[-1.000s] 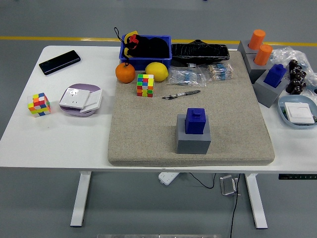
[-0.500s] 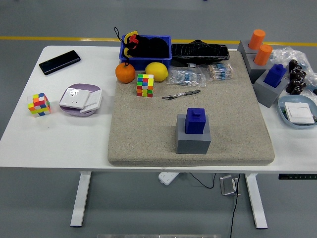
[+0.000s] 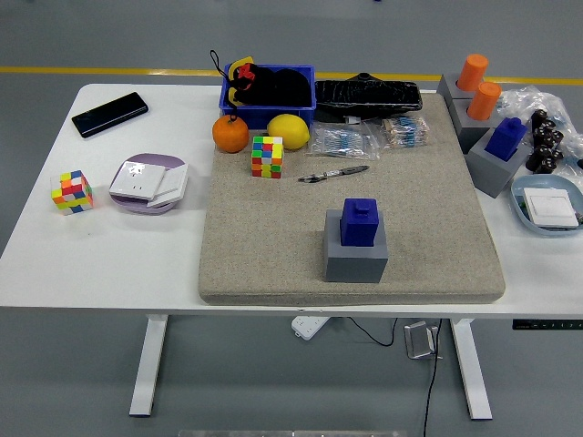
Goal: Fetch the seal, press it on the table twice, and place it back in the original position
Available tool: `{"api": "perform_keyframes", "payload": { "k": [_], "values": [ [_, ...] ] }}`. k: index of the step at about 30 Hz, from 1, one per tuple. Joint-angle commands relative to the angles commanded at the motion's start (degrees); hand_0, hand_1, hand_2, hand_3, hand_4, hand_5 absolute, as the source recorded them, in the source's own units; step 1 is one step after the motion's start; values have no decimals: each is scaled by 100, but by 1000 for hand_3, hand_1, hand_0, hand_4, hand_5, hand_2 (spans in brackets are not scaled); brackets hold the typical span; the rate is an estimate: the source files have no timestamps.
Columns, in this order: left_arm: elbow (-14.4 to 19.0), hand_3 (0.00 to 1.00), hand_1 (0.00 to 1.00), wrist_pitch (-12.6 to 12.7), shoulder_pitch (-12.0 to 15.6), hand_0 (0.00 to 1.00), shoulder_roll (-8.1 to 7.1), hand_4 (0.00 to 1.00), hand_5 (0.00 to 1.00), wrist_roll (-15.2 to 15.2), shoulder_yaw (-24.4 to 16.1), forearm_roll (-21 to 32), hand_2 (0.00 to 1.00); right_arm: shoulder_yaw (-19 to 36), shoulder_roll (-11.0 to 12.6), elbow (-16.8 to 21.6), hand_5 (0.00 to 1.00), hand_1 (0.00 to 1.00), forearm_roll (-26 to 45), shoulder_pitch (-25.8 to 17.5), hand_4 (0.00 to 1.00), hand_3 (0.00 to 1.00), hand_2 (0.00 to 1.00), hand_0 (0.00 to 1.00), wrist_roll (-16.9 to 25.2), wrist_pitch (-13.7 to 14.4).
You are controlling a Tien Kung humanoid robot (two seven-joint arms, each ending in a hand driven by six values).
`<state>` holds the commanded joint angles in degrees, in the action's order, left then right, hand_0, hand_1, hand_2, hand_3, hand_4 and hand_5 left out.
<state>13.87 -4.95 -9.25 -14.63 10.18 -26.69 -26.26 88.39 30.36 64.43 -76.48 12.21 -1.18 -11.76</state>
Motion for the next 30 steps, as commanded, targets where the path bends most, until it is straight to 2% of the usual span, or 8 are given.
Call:
{"api": "perform_keyframes", "payload": {
  "k": [30],
  "values": [
    [12,752,695,-7,45,745,-50,677,297,-3,132,11,683,167,-93,13,759,888,-46,-141,998,850,874,923,100,95]
  ]
}}
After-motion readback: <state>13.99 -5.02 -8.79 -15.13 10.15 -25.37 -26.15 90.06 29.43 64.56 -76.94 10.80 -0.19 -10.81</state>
